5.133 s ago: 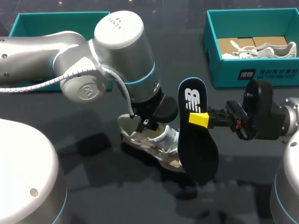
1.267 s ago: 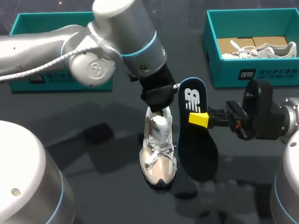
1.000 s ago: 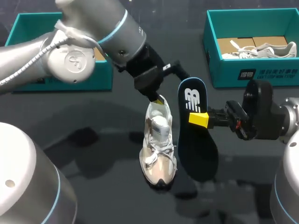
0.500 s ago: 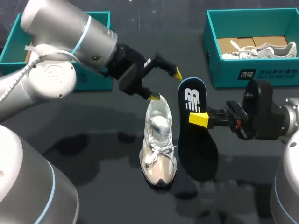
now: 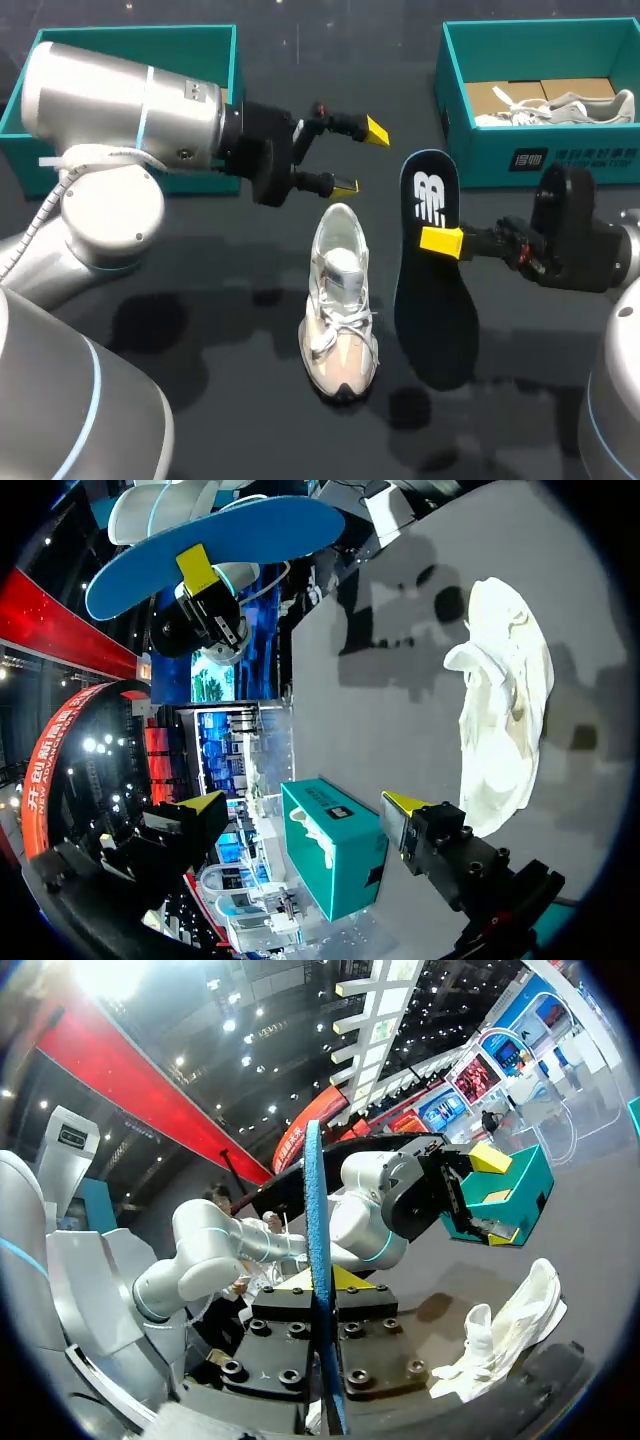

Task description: Take the shoe out of the shoebox, open the shoe tongue, remove and reinsert the insole, then place the shoe into the shoebox

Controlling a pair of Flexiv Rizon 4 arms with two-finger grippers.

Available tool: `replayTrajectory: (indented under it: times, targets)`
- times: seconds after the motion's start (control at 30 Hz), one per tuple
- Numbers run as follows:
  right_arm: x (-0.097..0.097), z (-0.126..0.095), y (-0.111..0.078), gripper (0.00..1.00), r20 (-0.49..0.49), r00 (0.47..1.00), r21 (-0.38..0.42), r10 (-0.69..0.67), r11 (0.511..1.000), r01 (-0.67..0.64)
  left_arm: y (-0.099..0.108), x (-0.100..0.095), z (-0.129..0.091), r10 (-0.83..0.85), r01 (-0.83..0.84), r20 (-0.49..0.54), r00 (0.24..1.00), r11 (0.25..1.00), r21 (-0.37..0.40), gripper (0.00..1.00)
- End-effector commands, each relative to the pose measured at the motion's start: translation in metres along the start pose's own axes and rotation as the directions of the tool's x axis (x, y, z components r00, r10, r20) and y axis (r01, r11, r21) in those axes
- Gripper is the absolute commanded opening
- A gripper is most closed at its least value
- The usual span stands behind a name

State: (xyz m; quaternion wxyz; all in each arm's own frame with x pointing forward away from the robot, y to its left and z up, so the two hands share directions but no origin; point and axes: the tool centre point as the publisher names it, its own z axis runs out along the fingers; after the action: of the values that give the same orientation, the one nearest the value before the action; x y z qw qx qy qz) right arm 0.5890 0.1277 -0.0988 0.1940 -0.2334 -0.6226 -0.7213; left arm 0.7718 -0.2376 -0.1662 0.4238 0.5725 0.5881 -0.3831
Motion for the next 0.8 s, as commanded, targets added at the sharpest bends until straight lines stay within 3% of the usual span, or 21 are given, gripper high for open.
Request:
replayTrajectory:
  times: [0.03,0.2,0.57,0.6,0.8]
  targets:
    - [-0.035,-0.006,0.012,0.00,-0.037,0.998,0.007,0.057,0.998,-0.056,-0.004,0.002,-0.008,0.013,-0.011,0.114,0.993,1.000,-0.015,1.00]
    - [-0.060,-0.020,0.019,0.00,0.014,0.988,-0.014,0.155,0.988,-0.155,-0.003,-0.003,-0.017,0.012,-0.010,0.155,0.988,1.000,-0.017,1.00]
    - [-0.060,-0.020,0.019,0.00,0.014,0.988,-0.014,0.155,0.988,-0.155,-0.004,-0.007,-0.023,0.016,-0.018,0.176,0.984,1.000,0.010,1.00]
    - [-0.063,-0.021,0.020,0.00,0.012,0.985,-0.043,0.172,0.984,-0.171,-0.004,-0.007,-0.023,0.016,-0.018,0.176,0.984,1.000,0.010,1.00]
    - [-0.111,-0.022,0.052,0.00,0.023,0.922,-0.037,0.385,0.922,-0.384,-0.014,-0.010,-0.018,0.008,-0.015,0.190,0.982,0.999,0.035,1.00]
